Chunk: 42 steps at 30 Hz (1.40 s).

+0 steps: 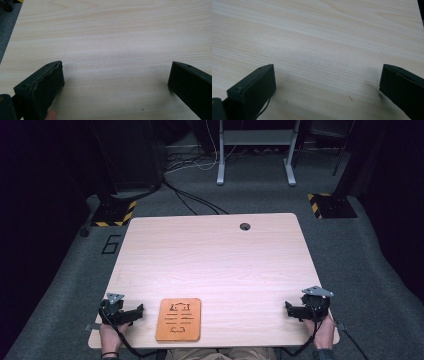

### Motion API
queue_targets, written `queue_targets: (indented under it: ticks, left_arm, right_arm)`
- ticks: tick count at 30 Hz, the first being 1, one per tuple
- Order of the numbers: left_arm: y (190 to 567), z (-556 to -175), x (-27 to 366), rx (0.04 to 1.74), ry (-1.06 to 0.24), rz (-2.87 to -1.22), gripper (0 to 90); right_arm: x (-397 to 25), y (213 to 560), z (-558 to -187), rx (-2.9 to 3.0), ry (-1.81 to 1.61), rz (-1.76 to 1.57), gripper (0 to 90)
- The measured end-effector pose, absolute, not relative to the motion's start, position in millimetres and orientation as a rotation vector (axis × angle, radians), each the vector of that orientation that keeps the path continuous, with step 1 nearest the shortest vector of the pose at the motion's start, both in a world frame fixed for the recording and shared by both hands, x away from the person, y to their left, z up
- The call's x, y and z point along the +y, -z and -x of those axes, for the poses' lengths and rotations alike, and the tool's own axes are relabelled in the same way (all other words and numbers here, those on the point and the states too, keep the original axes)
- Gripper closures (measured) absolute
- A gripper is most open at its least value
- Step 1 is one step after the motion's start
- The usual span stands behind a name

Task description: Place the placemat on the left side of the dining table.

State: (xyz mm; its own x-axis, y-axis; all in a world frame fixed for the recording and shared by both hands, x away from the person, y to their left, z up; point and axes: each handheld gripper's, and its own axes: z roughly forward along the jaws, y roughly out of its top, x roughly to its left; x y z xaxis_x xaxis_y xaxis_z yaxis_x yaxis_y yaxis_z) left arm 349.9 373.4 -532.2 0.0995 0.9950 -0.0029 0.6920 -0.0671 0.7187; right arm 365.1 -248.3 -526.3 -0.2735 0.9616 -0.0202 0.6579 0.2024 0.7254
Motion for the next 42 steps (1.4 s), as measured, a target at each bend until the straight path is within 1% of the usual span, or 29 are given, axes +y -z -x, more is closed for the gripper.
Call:
queue_targets:
  ticks: [6, 24, 42]
  left_arm:
    - [532.2, -349.9, 373.4, 1.649, -0.696, -1.82, 0.2]
    - [532.3, -349.8, 373.4, 1.648, -0.694, -1.819, 0.3]
    - [532.3, -349.8, 373.4, 1.648, -0.694, -1.819, 0.3]
  right_arm:
    - [-236.2, 512.9, -359.7, 2.028, -0.963, -1.48, 0.0]
    - [-175.4, 489.7, -356.3, 2.195, -1.014, -1.359, 0.0]
    - [-125.5, 479.5, -356.9, 2.314, -1.086, -1.245, 0.1]
